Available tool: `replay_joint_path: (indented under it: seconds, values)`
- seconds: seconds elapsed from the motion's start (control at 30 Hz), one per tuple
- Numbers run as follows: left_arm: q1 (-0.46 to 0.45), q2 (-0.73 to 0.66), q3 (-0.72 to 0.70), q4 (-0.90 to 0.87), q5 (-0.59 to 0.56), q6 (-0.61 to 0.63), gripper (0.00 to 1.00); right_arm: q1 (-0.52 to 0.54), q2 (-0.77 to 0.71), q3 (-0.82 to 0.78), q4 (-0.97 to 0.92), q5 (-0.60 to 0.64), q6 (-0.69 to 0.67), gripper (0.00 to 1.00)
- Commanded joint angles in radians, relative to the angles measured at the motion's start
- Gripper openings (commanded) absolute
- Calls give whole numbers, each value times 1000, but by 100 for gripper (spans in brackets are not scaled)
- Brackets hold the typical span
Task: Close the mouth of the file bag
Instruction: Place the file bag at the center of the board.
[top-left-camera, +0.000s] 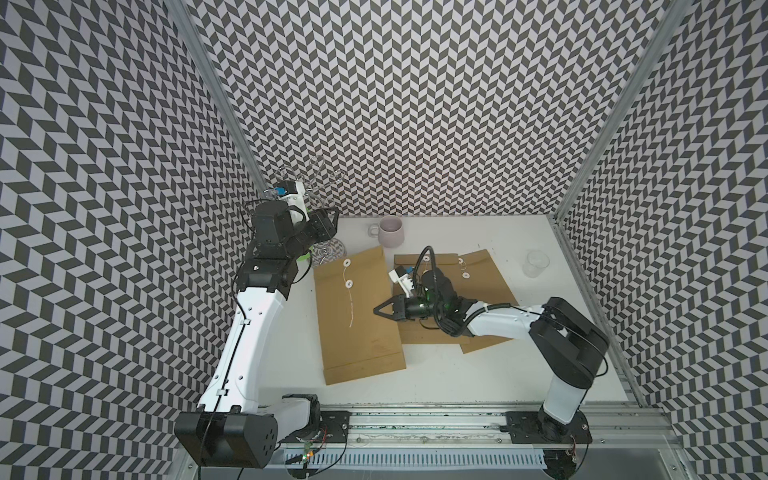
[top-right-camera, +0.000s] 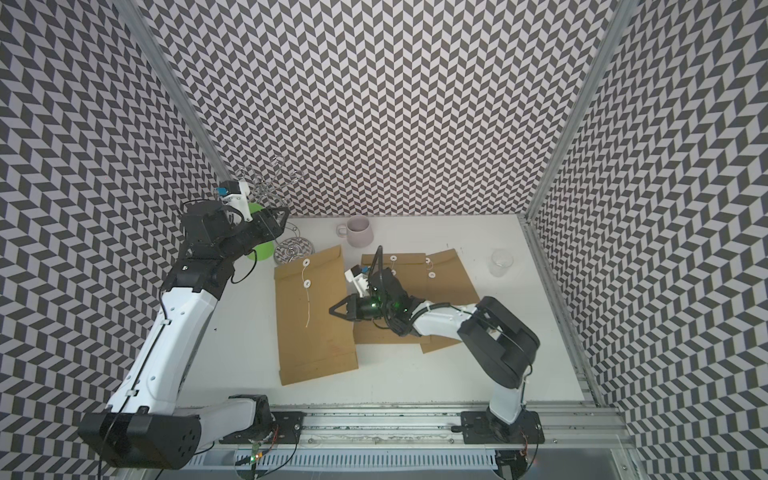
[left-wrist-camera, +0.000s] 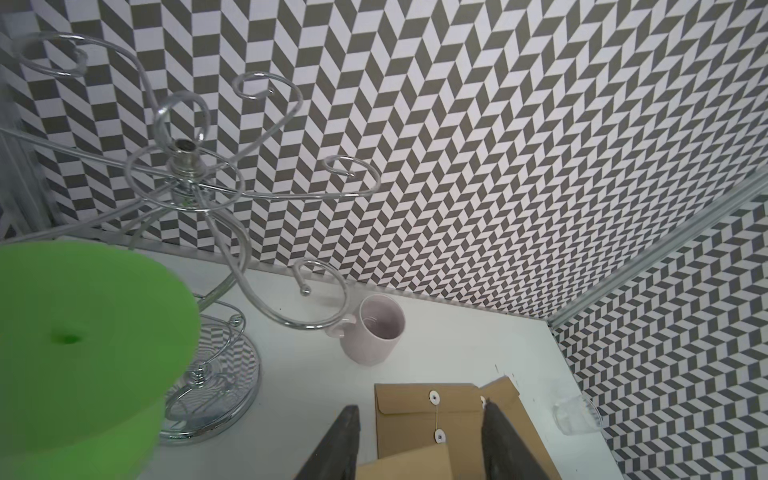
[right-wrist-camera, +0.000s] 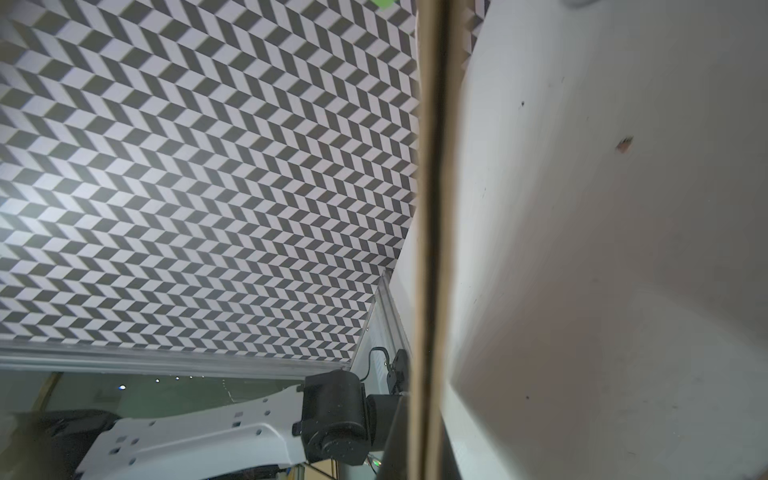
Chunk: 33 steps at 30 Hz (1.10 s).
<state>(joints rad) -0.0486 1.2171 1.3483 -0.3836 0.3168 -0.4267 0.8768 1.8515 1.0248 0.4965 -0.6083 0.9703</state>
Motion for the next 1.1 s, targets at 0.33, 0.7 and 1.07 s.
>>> replay_joint_path:
  seconds: [0.33,0.7,1.07]
  values:
    - [-26,-45,-21,-3,58,65,49,58,314,346,-58,147,65,1]
    - [-34,-32,-15,7,65,68,48,-22,142,313,-463,206,-205,56]
    - [-228,-43,-222,114,-10,38,49,-389,-216,18,-704,342,-476,61]
